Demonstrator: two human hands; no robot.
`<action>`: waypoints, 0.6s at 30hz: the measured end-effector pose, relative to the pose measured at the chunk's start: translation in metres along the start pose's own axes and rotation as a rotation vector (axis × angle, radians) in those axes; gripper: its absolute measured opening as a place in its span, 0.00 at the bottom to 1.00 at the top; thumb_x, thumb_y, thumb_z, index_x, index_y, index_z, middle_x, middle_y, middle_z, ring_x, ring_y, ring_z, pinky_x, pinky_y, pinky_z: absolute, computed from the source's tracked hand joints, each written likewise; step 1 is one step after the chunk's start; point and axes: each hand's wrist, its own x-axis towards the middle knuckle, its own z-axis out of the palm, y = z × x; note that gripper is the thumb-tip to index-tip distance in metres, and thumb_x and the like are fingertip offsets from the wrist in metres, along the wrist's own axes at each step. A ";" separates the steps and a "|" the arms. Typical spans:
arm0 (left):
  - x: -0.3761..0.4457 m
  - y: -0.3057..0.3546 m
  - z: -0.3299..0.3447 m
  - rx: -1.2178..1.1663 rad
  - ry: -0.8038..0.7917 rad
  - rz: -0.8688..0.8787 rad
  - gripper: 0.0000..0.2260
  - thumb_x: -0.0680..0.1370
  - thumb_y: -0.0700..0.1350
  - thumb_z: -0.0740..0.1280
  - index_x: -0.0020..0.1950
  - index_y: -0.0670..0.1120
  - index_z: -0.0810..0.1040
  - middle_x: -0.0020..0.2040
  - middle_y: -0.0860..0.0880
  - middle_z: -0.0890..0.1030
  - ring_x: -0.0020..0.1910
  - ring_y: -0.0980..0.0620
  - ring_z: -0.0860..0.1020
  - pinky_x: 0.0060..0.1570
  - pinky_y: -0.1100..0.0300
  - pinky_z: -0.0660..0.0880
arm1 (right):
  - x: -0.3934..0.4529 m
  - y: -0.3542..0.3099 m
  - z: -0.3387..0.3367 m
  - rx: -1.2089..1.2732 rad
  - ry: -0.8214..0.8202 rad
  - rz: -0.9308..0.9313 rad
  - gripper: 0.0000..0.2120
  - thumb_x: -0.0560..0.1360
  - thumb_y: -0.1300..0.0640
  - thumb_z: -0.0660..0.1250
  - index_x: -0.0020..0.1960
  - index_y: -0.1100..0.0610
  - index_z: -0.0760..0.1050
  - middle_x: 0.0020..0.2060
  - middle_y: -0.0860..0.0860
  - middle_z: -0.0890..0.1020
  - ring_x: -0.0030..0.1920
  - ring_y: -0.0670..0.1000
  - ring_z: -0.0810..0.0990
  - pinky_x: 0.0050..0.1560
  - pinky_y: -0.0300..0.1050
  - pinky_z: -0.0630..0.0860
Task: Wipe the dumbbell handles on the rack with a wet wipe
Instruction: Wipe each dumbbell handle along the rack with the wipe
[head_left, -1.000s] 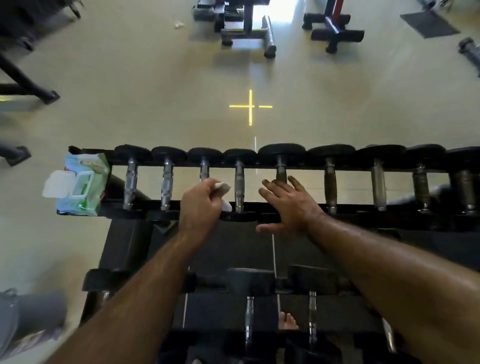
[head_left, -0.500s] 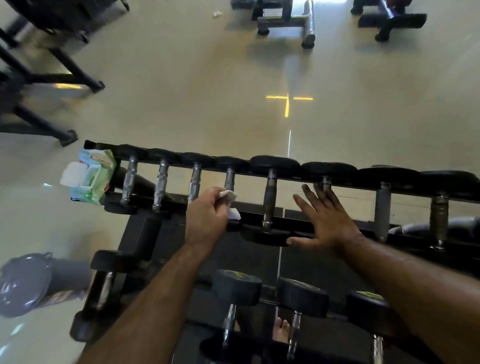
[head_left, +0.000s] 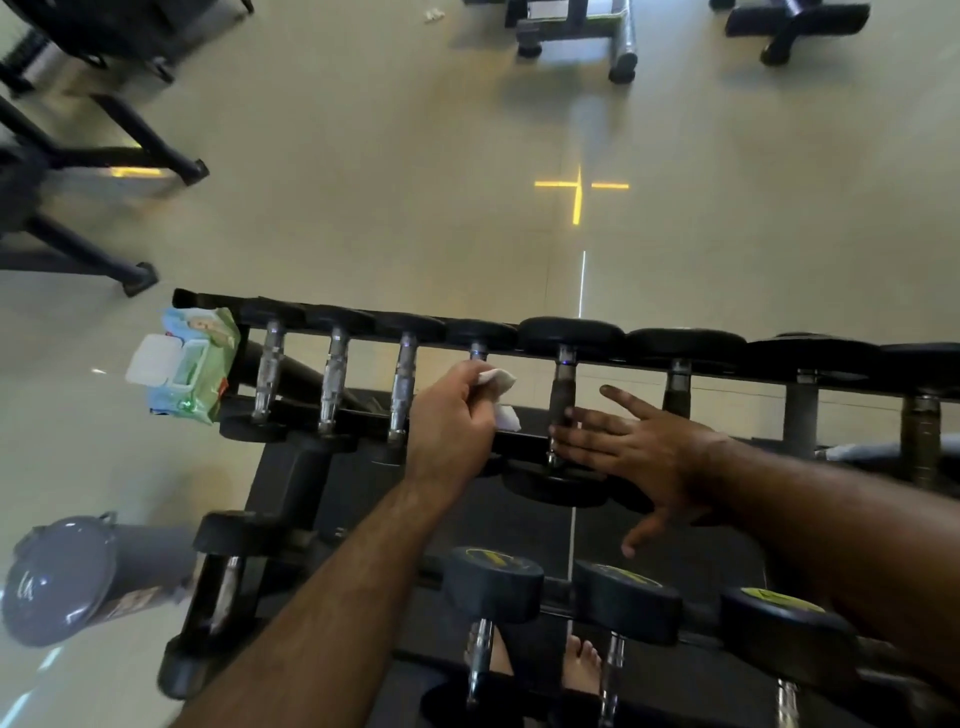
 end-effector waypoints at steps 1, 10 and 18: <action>-0.003 -0.003 -0.004 -0.002 0.002 0.001 0.08 0.82 0.39 0.69 0.57 0.50 0.85 0.49 0.59 0.86 0.51 0.63 0.83 0.51 0.68 0.79 | 0.000 -0.001 0.001 0.003 -0.010 0.009 0.61 0.67 0.11 0.48 0.84 0.53 0.63 0.83 0.55 0.64 0.82 0.61 0.63 0.77 0.73 0.50; 0.033 -0.033 -0.007 0.346 0.025 0.256 0.14 0.79 0.38 0.72 0.64 0.46 0.86 0.59 0.49 0.87 0.59 0.52 0.83 0.63 0.61 0.77 | 0.002 -0.007 0.010 0.008 -0.001 0.072 0.64 0.61 0.13 0.58 0.85 0.52 0.61 0.85 0.55 0.60 0.83 0.61 0.62 0.79 0.74 0.49; 0.029 -0.093 -0.006 0.641 -0.409 0.475 0.14 0.80 0.43 0.71 0.66 0.45 0.83 0.64 0.46 0.80 0.62 0.46 0.78 0.61 0.48 0.80 | 0.008 -0.033 0.025 0.085 0.106 0.217 0.66 0.63 0.08 0.51 0.85 0.54 0.62 0.85 0.58 0.60 0.81 0.64 0.65 0.76 0.74 0.51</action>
